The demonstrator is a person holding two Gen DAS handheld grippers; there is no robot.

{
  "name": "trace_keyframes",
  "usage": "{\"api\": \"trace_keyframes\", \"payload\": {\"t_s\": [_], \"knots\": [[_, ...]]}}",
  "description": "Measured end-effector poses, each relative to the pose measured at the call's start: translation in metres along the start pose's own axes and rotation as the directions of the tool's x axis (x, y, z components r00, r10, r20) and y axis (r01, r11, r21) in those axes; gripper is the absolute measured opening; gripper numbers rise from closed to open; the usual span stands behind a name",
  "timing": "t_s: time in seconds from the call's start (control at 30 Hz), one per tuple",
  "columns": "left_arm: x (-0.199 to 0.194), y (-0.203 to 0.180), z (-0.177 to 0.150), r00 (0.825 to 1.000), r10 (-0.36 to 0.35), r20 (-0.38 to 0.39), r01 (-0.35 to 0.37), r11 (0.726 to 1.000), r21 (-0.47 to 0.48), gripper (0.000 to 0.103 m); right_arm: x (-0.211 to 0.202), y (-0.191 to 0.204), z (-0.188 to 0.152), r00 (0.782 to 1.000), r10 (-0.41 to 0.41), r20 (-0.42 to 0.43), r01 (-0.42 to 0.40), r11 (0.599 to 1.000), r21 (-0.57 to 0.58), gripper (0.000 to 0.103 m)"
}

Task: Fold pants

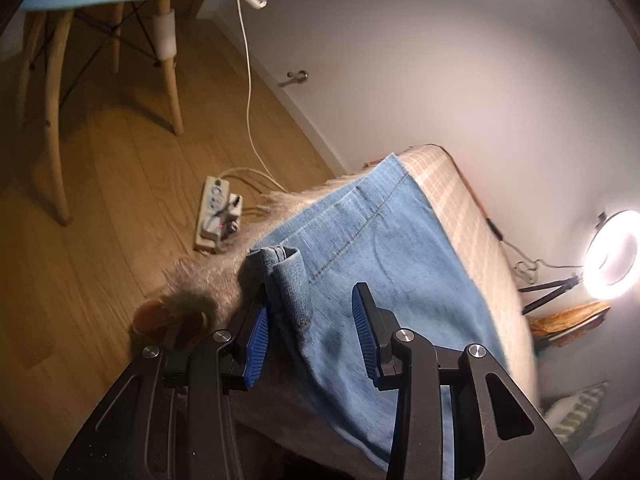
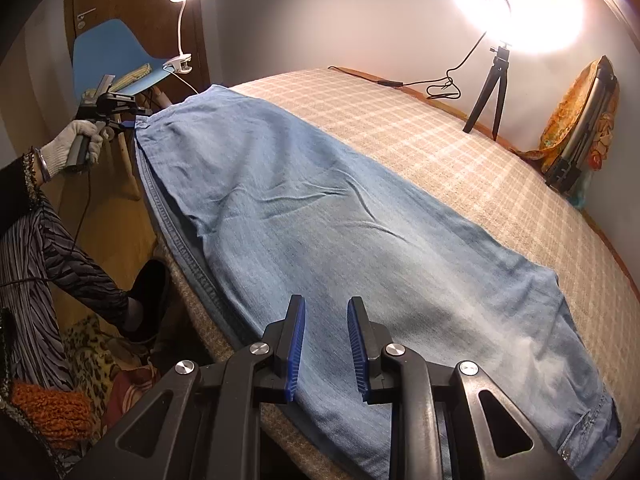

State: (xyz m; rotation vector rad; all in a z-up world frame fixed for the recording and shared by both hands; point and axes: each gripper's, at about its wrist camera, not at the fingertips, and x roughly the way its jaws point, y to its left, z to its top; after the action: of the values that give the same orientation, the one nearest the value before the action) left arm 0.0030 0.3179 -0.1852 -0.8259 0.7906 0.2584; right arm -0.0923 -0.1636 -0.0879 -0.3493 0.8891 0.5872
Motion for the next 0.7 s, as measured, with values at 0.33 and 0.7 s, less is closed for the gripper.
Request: {"api": "trace_keyframes", "payload": {"t_s": [0.33, 0.7], "knots": [[-0.023, -0.044, -0.002, 0.992, -0.031, 0.124, 0.007, 0.982, 0.191, 0.011, -0.005, -0.001, 0.010, 0.998, 0.031, 0.047, -0.034, 0.997, 0.076, 0.040], [-0.015, -0.035, -0.004, 0.995, -0.057, 0.083, 0.045, 0.988, 0.146, 0.011, 0.001, 0.007, 0.019, 0.998, 0.043, 0.051, -0.046, 0.997, 0.065, 0.041]]}}
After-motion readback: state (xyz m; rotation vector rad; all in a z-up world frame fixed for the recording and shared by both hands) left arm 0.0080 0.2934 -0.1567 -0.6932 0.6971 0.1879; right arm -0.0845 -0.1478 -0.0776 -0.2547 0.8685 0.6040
